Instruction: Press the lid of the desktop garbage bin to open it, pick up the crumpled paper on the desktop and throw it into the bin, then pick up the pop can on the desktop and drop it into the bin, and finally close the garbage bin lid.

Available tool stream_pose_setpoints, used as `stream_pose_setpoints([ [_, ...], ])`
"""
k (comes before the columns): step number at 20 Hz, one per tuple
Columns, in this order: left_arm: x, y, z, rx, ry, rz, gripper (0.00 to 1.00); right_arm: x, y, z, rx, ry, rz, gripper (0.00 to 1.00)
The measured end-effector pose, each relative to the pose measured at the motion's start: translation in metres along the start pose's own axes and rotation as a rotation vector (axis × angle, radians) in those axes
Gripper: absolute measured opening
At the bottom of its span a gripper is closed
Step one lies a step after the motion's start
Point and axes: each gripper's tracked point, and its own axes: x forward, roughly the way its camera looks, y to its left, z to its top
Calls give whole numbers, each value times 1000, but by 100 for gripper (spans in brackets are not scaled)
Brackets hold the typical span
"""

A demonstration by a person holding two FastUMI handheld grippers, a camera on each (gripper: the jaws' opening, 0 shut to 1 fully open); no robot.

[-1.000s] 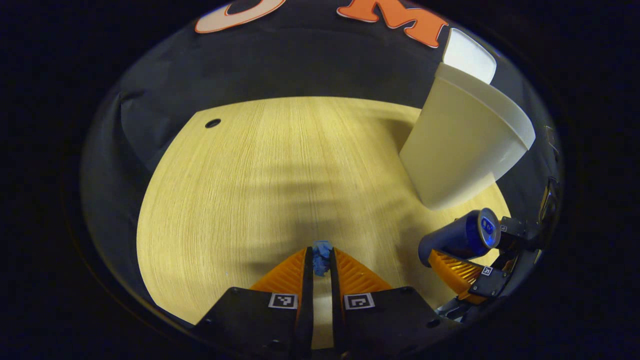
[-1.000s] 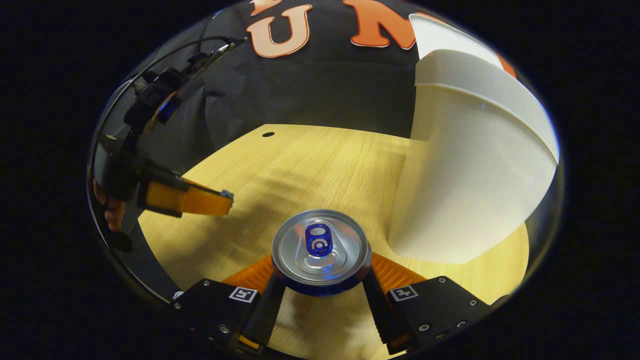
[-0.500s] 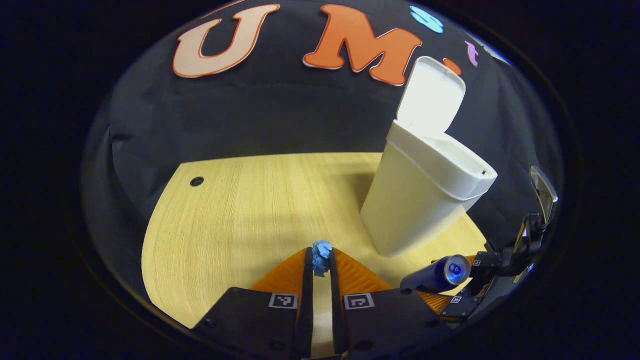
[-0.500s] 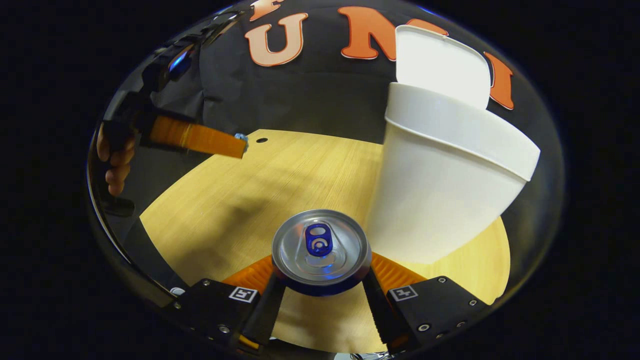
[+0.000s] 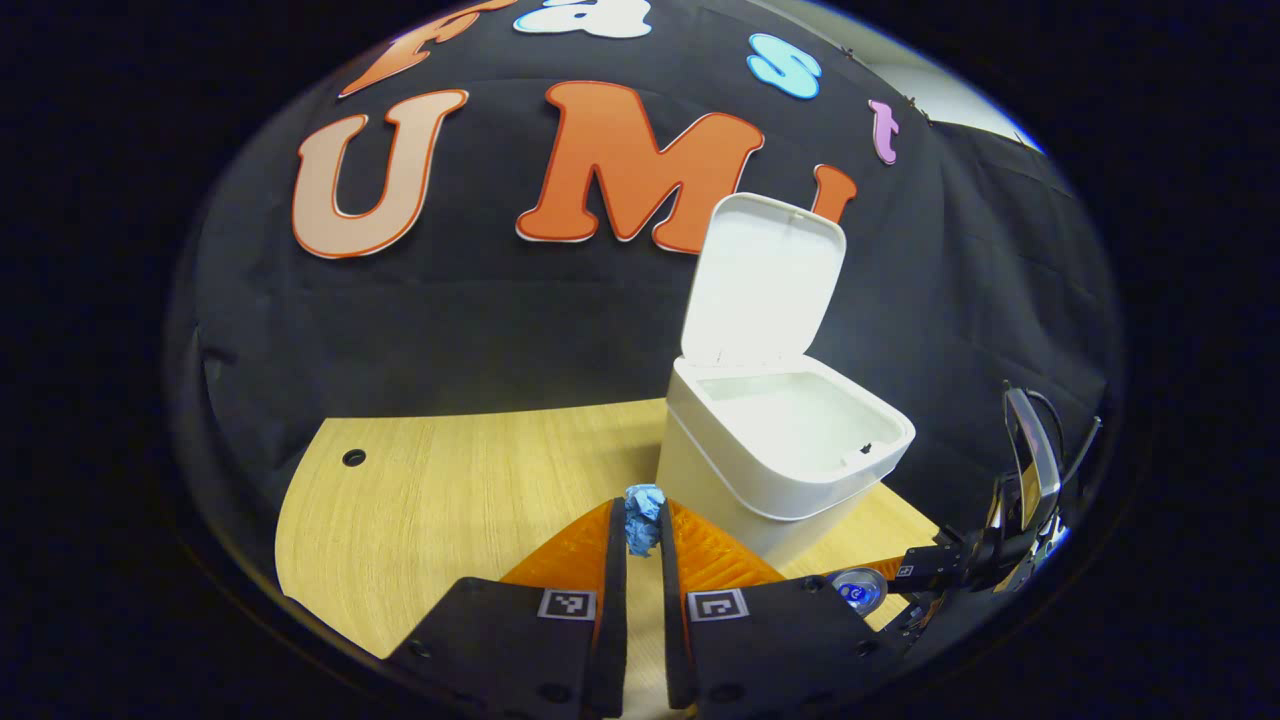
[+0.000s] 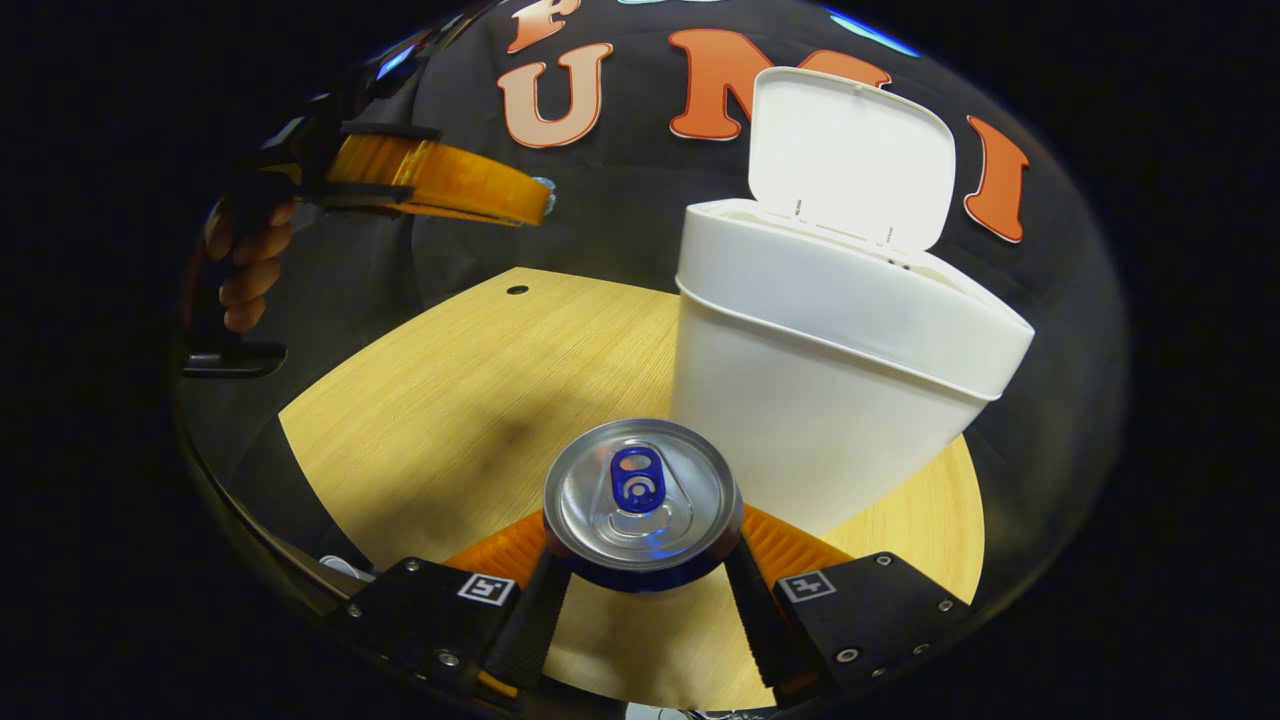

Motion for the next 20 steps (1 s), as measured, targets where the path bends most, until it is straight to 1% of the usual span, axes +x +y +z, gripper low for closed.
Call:
stream_pose_setpoints([
  [2, 11, -14, 15, 12, -33, -14, 20, -4, -9, -2, 6, -3, -7, 80],
  [3, 15, -22, 23, 17, -50, -22, 20, -7, -14, -4, 11, -4, -11, 76],
  [4, 16, -29, 30, 29, -66, -31, 19, -10, -17, -5, 15, -6, -17, 81],
  [7, 24, -51, 45, 71, -98, -55, 19, -18, -29, -12, 33, -10, -36, 81],
  [8, 26, -59, 49, 77, -104, -74, 19, -19, -32, -11, 42, -11, -40, 80],
  [14, 43, -91, 53, 91, -101, -129, 19, -28, -52, -11, 90, -37, -82, 80],
  [15, 46, -98, 52, 95, -99, -148, 19, -34, -54, -9, 92, -46, -88, 80],
  [19, 58, -107, 41, 93, -74, -155, 19, -45, -66, -5, 89, -61, -123, 81],
  [20, 61, -109, 39, 88, -68, -157, 21, -47, -67, -2, 84, -66, -127, 80],
])
